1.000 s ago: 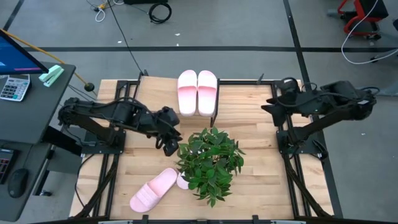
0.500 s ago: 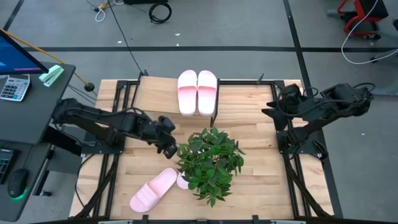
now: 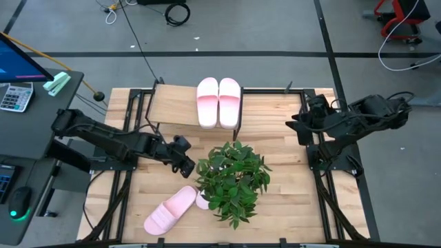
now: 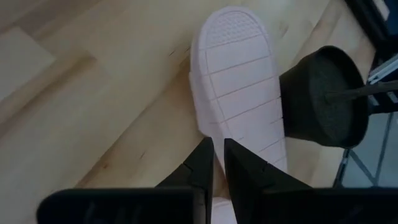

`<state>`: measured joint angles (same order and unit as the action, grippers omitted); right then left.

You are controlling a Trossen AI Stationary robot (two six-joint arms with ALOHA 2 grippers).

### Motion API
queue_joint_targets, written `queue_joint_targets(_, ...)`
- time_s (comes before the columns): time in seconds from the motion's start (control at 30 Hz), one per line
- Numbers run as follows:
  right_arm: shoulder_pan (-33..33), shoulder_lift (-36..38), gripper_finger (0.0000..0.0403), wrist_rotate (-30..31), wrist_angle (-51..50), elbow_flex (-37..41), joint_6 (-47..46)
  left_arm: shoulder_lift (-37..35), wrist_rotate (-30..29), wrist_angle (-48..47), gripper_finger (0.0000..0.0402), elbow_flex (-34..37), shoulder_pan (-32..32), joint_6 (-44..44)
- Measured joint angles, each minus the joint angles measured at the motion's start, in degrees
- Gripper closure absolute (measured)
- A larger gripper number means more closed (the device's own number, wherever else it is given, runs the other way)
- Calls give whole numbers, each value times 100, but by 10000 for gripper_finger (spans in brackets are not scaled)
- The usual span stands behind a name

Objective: Pick and place slides into the shelf
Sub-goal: Put the pink slide on the shelf

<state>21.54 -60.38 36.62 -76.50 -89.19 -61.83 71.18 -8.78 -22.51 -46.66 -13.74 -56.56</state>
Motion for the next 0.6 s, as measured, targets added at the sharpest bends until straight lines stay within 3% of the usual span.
queue_joint_targets(0.6, -4, -185, 190, 250, 32, 0, -573, 6, 113, 1303, 354, 499, 0, 8)
